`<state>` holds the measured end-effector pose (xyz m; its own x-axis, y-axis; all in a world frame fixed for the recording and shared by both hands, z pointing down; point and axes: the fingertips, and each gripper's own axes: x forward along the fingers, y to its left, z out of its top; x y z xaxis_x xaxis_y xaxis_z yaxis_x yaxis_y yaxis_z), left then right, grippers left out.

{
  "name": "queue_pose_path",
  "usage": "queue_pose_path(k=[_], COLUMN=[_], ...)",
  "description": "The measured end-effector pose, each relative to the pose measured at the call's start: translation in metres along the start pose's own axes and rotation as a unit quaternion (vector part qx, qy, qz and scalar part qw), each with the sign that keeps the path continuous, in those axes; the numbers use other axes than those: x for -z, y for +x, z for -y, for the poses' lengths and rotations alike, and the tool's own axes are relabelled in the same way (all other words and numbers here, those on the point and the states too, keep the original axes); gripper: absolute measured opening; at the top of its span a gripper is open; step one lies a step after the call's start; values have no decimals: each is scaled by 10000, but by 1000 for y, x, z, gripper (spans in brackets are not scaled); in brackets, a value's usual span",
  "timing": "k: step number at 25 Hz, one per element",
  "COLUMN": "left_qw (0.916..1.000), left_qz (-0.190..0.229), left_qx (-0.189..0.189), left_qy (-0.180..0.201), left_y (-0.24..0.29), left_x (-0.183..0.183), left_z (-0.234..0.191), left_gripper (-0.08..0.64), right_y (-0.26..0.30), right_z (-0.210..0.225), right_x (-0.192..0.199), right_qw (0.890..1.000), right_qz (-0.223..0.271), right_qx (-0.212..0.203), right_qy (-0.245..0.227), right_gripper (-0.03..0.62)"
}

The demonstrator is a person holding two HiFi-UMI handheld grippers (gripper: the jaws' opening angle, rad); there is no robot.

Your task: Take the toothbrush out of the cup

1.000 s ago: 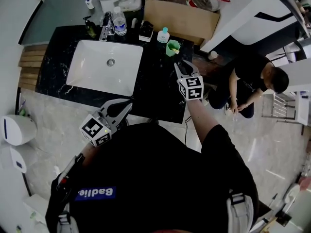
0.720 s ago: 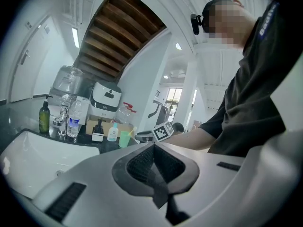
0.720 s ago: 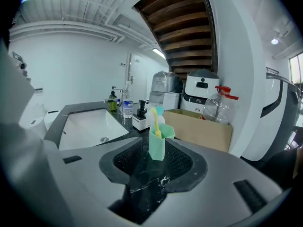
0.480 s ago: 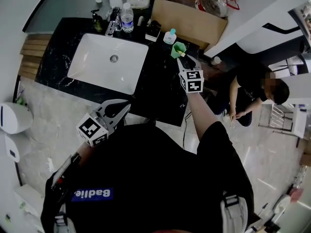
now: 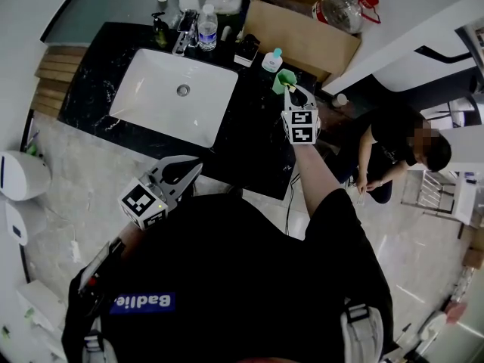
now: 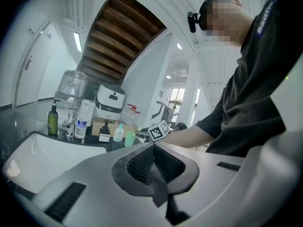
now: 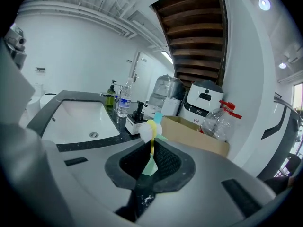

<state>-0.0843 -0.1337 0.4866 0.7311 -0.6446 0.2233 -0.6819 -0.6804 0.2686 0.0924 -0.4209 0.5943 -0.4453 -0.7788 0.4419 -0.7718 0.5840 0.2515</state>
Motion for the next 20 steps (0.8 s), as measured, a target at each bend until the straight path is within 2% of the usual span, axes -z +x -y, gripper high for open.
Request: queue_pose_path(k=[5,20], left_qw=[10000,9998], left_qz=[70,120], left_qx=[-6,183], left_qy=[28,4], left_y=[-3,0], left_x=[-3,-9], left_z=[-2,-2], left_gripper=[11,11], right_y=[-8,-51], right_z=[7,13], right_x=[-8,-43], right_qw=[9997,9969], right_qz=[170,705], right_qx=[176,333], right_qy=[-77,60], right_gripper=[29,29])
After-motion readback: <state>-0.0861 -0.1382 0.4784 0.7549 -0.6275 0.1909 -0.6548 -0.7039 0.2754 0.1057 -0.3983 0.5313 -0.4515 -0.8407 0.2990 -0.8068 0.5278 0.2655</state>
